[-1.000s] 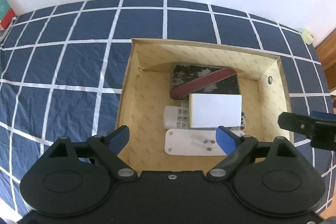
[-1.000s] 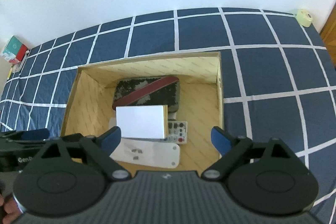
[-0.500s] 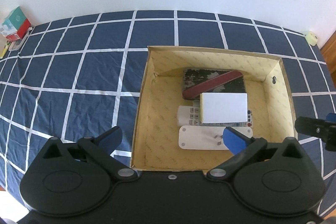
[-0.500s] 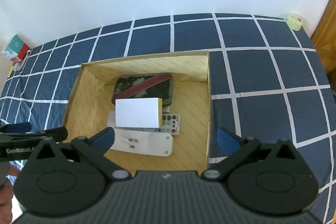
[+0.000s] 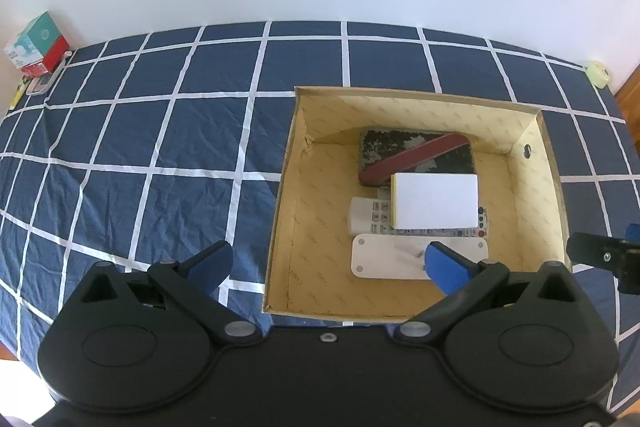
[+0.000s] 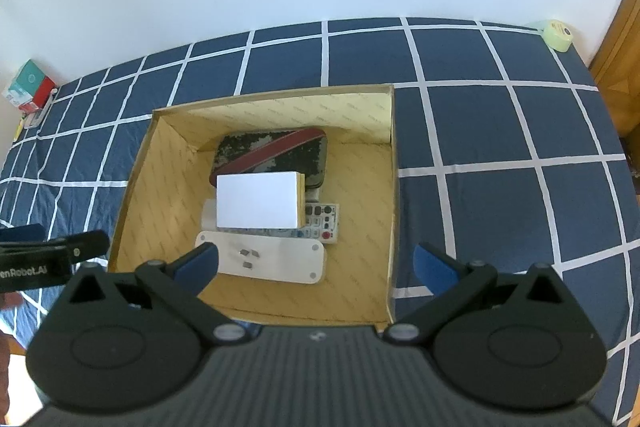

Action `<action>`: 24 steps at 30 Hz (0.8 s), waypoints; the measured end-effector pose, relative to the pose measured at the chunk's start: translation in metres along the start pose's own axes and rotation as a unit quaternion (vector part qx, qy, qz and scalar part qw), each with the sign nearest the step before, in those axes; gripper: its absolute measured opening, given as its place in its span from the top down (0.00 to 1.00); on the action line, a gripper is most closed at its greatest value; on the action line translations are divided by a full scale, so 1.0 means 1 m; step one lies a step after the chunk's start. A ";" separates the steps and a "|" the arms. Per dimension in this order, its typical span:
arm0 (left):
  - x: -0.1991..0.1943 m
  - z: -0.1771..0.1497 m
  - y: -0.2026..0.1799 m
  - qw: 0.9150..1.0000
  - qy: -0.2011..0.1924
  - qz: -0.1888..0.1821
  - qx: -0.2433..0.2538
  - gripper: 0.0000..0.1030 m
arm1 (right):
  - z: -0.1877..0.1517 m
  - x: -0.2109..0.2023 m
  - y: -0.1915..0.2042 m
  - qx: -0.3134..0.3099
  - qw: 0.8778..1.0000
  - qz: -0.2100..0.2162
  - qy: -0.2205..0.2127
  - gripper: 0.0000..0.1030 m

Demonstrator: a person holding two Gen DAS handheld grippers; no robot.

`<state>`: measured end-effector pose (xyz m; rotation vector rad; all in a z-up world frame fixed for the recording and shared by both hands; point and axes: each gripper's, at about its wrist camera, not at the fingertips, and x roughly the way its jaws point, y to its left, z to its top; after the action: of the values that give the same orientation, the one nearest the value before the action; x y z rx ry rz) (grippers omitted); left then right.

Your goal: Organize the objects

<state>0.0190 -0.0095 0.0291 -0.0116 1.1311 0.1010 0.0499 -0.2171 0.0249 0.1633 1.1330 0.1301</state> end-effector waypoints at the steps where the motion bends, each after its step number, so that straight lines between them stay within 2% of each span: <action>1: 0.000 0.000 0.000 1.000 0.000 -0.001 0.001 0.00 | 0.000 0.000 0.000 0.000 1.000 0.000 0.000 0.00; 24: -0.003 0.000 0.000 1.000 -0.002 0.005 0.006 0.00 | -0.001 -0.004 0.003 -0.006 1.000 -0.002 -0.002 0.00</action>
<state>0.0175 -0.0093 0.0317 0.0047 1.1280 0.1023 0.0476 -0.2149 0.0288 0.1511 1.1278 0.1325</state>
